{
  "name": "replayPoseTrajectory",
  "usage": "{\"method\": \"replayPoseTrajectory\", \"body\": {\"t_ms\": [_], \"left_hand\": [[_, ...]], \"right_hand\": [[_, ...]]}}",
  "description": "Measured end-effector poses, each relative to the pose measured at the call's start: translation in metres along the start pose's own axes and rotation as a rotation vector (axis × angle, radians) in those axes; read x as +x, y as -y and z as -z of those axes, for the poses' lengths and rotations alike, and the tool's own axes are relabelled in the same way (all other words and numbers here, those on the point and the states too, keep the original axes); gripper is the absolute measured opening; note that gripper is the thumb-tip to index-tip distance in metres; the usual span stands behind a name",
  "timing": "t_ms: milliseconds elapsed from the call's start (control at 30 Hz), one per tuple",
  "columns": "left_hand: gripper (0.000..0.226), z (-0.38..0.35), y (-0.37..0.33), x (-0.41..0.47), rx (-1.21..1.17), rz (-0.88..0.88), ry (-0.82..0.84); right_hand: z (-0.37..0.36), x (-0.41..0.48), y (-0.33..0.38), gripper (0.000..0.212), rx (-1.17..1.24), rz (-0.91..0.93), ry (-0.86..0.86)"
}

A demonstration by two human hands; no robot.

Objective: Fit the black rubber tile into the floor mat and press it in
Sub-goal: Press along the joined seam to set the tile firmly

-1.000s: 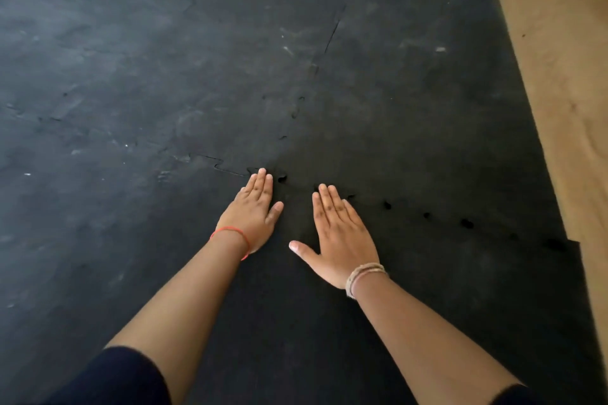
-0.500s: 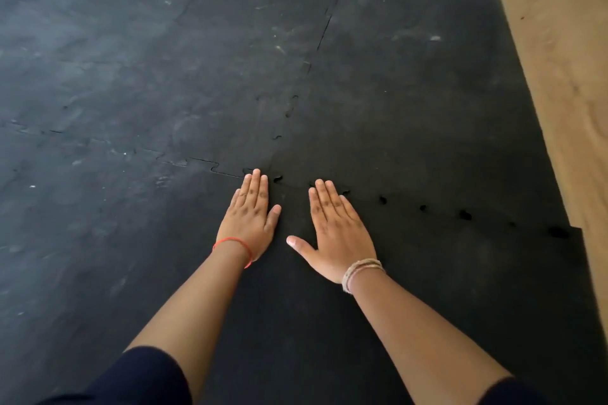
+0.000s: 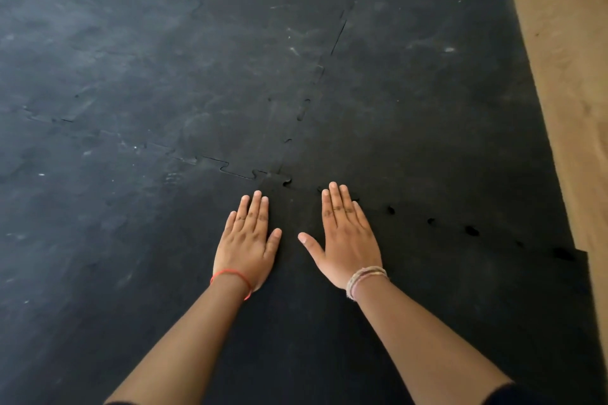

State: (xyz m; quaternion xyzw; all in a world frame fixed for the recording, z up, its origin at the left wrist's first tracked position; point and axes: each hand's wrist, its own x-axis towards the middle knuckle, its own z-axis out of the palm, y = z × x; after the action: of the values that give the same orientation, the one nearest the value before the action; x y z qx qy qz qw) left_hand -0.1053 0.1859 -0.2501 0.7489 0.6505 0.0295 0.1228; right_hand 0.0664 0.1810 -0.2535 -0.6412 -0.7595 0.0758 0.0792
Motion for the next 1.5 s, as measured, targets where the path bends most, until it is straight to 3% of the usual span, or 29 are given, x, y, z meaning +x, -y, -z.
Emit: {"method": "replayPoseTrajectory", "body": {"t_ms": [100, 267, 500, 667, 933, 1100, 1200, 1333, 1500], "left_hand": [[0.071, 0.001, -0.001, -0.001, 0.015, -0.012, -0.009], [0.07, 0.011, -0.005, 0.02, 0.134, -0.228, 0.026], [0.061, 0.009, -0.022, 0.034, -0.022, -0.094, 0.015], [0.069, 0.01, -0.022, 0.034, -0.028, -0.092, 0.03], [0.058, 0.012, -0.022, 0.037, -0.022, -0.083, 0.042], [0.059, 0.021, -0.024, 0.048, 0.096, -0.067, 0.152], [0.059, 0.028, -0.023, 0.042, -0.023, -0.062, 0.24], [0.056, 0.02, 0.004, 0.007, -0.045, -0.004, 0.108], [0.054, 0.01, 0.022, -0.007, -0.006, 0.017, 0.004]], "right_hand": [[0.001, 0.0, 0.001, 0.079, -0.018, 0.022, 0.002], [0.004, 0.002, 0.003, 0.08, -0.118, 0.093, 0.039], [0.003, 0.001, 0.002, 0.089, -0.155, -0.01, 0.025], [0.002, 0.003, 0.004, 0.086, -0.121, -0.025, -0.009], [0.01, 0.008, 0.0, 0.084, -0.116, 0.045, 0.159], [0.024, 0.014, -0.003, 0.091, -0.134, 0.079, 0.323], [0.037, 0.02, 0.0, 0.097, -0.128, 0.048, 0.452], [0.03, 0.015, 0.026, 0.096, -0.077, 0.167, 0.427], [0.03, 0.042, 0.034, 0.103, -0.264, 0.302, 0.479]]}}
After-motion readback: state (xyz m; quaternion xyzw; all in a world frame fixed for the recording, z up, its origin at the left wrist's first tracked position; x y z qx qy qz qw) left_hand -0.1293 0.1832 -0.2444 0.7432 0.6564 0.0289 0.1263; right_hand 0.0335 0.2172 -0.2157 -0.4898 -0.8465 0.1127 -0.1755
